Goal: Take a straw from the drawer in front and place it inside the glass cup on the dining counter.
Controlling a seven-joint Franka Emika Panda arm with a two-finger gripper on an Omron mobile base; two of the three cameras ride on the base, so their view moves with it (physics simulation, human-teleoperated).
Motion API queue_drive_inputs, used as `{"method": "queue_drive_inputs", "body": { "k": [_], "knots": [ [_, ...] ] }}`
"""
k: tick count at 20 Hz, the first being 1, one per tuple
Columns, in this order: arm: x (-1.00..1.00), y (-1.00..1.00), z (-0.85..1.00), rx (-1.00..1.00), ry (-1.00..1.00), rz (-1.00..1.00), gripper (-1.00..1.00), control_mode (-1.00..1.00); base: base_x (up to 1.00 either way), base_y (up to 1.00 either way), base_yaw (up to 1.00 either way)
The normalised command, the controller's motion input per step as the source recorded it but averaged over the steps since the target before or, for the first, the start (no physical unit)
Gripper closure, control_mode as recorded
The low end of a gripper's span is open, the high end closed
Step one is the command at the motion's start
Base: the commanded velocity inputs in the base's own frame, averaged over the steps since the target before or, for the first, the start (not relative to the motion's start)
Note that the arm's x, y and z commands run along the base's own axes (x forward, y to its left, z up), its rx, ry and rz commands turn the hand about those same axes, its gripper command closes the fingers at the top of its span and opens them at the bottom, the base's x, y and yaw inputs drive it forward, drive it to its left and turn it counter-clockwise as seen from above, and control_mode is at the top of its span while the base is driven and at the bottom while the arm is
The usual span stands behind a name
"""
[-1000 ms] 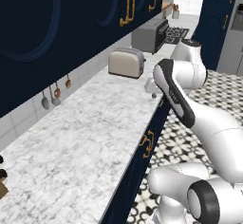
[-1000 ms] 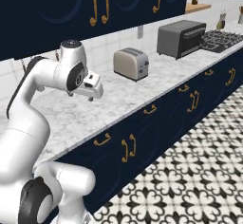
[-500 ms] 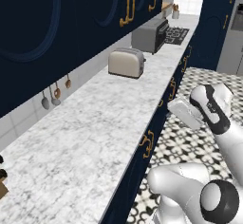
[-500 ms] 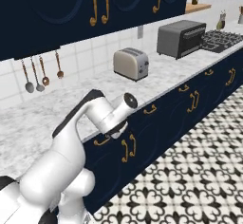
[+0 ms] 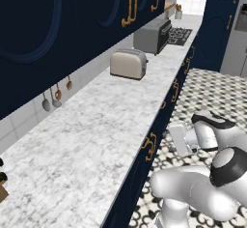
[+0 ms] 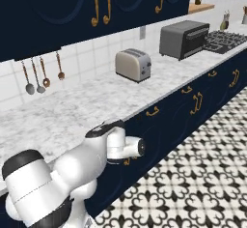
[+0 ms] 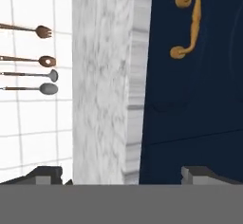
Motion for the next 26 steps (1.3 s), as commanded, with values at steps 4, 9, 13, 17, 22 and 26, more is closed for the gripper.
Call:
{"method": "queue_drive_inputs", "body": {
  "k": [4, 9, 13, 17, 22, 26],
  "knots": [
    [0.51, 0.00, -0.74, 0.22, 0.05, 0.00, -1.00, -1.00, 0.00, 0.00, 0.00],
    [0.46, -0.14, -0.51, 0.12, 0.00, 0.05, -1.00, -1.00, 0.00, 0.00, 0.00],
    [0.69, 0.00, -0.42, 0.01, 0.00, 0.07, -1.00, -1.00, 0.00, 0.00, 0.00],
    [0.55, -0.03, -0.41, 0.05, 0.00, 0.02, -1.00, -1.00, 0.00, 0.00, 0.00],
    [0.48, -0.19, -0.44, 0.12, 0.00, 0.00, -1.00, -1.00, 0.00, 0.00, 0.00],
    [0.75, -0.03, -0.25, 0.12, 0.01, 0.00, -1.00, -1.00, 0.00, 0.00, 0.00]
  ]
}}
